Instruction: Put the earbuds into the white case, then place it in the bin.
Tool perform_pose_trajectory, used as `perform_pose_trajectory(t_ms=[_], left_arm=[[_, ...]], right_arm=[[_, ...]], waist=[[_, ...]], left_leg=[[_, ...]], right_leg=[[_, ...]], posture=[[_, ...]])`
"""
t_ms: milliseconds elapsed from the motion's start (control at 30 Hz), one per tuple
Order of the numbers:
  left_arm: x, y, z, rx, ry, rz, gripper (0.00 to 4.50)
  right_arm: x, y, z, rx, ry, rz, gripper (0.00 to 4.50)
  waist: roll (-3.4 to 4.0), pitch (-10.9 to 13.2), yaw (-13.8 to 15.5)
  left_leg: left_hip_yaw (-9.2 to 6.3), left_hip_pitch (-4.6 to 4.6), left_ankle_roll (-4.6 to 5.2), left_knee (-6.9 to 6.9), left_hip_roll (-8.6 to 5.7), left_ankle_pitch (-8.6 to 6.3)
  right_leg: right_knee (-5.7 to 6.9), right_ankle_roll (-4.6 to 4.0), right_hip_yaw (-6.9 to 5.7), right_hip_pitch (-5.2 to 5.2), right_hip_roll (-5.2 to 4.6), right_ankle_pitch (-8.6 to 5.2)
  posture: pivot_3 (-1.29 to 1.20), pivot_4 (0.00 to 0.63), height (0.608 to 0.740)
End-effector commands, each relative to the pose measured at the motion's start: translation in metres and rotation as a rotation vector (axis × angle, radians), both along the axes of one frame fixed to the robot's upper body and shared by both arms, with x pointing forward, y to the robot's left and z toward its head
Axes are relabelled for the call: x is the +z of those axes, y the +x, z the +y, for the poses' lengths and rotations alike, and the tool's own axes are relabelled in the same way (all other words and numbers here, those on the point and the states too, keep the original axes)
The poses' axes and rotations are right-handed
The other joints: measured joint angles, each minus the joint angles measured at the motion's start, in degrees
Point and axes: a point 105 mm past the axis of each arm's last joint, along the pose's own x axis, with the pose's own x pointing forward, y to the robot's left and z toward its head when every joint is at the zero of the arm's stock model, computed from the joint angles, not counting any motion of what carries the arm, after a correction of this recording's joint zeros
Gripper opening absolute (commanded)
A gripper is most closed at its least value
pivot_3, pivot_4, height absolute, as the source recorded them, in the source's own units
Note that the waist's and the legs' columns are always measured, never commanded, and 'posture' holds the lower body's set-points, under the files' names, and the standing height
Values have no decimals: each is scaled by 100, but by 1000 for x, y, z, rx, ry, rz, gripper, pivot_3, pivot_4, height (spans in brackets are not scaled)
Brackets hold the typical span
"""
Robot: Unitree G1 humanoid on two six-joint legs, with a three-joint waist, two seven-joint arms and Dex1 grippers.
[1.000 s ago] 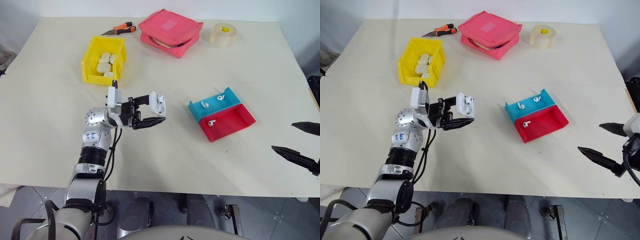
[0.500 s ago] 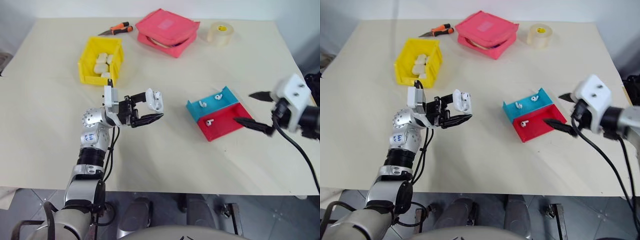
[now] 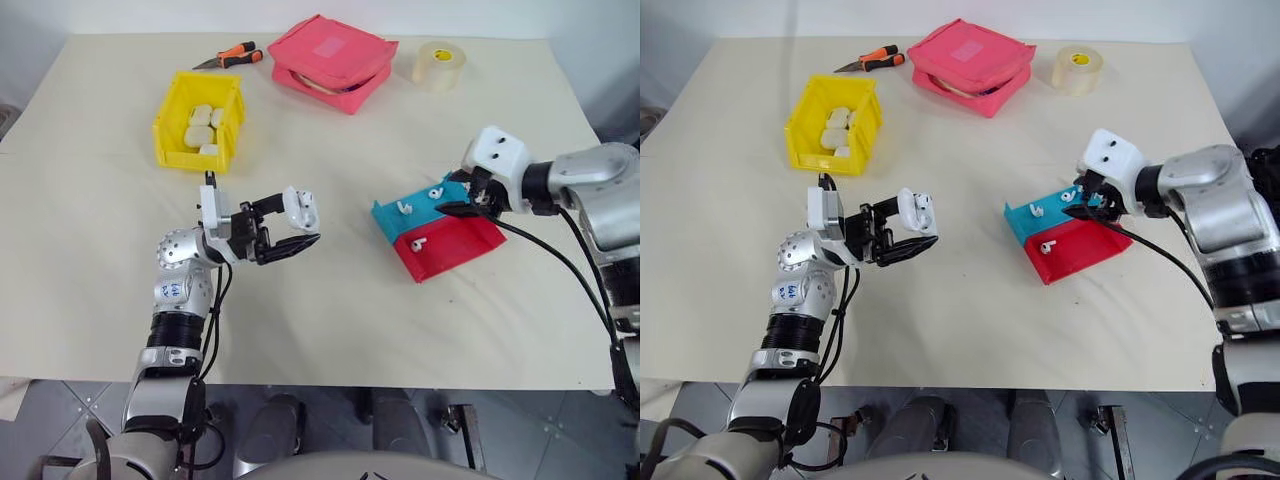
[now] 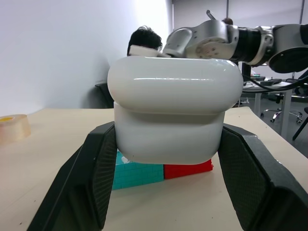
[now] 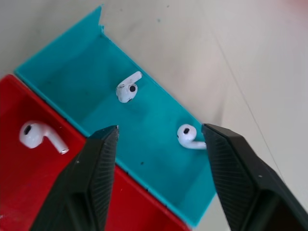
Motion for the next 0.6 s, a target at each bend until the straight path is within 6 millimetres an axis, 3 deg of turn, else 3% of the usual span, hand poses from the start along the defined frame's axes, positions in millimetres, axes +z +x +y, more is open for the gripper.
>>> perform_pose_trajectory(t_ms=[33, 333, 600], left_arm=[[8, -5, 3, 18, -25, -44, 2779], [10, -7, 1, 36, -30, -49, 2779], [12, -7, 2, 54, -33, -52, 2779]], right_arm=[[6, 13, 7, 27, -54, -23, 2850], [-6, 43, 9, 3, -173, -16, 2850], [-6, 52, 8, -13, -209, 16, 2850]], waist=[[1, -1, -35], [3, -1, -146], [6, -2, -244]], left_leg=[[1, 0, 0, 0, 0, 0], [-5, -2, -2, -1, -1, 1], [-10, -2, -4, -3, 2, 2]], right_leg=[[0, 0, 1, 0, 0, 0], [1, -1, -7, -3, -2, 0], [1, -4, -13, -4, -1, -2]], posture=[[0, 150, 740], [0, 150, 740], [0, 150, 740]])
